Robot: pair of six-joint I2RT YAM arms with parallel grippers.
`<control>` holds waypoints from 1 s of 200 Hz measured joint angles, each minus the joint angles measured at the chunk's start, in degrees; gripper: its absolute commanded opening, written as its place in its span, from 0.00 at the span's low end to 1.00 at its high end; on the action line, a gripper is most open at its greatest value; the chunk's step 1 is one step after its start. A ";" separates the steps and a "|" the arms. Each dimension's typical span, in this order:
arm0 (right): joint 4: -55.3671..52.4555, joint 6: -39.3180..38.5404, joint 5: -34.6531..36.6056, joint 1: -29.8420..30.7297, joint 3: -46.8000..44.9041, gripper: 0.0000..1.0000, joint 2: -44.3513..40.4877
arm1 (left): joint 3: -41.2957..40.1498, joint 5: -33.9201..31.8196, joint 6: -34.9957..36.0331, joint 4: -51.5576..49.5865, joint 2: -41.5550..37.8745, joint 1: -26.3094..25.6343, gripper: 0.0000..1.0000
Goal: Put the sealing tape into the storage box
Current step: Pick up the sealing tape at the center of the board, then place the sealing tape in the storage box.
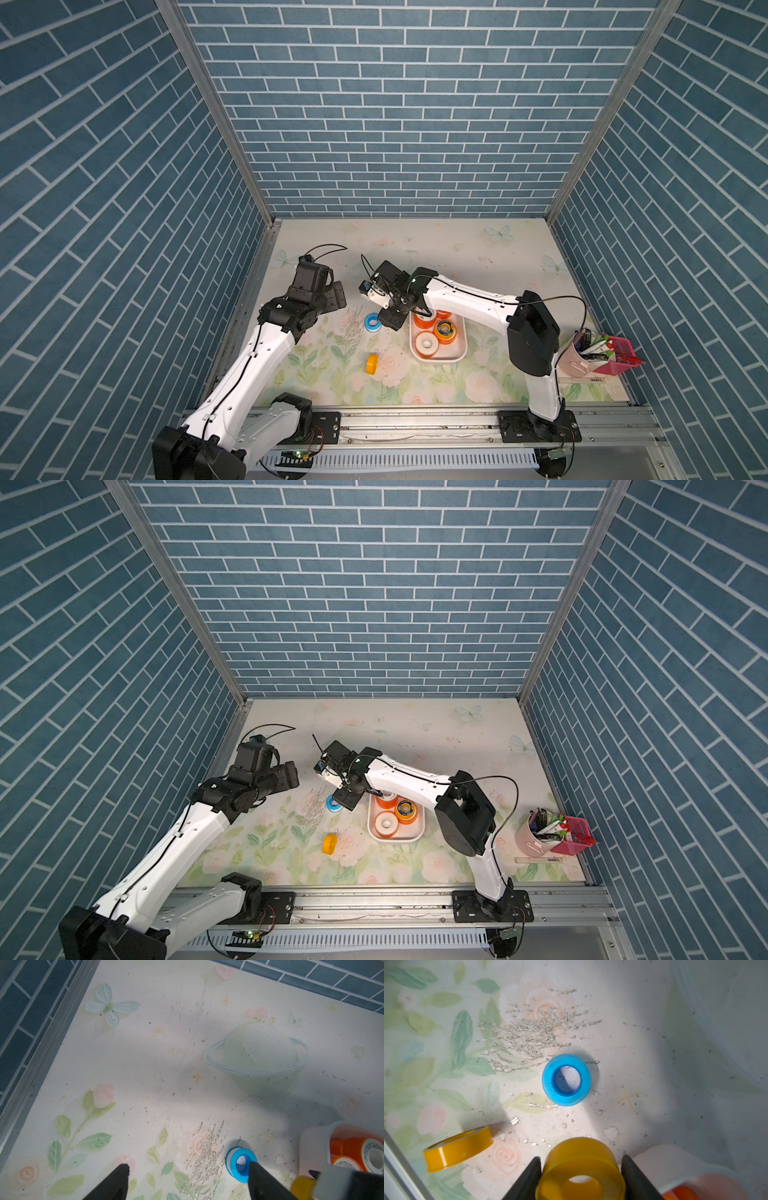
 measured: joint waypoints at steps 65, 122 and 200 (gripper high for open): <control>4.00 3.30 0.50 -1.62 -16.28 0.47 -17.84 | 0.00 0.13 0.00 0.02 0.46 0.00 0.92; 6.10 5.22 0.66 -3.10 -31.26 0.46 -25.64 | 0.00 0.22 0.00 0.04 0.74 0.00 0.92; 9.01 6.27 -0.44 -2.93 -34.42 0.47 -22.71 | 0.00 0.20 0.00 0.02 1.33 0.00 0.92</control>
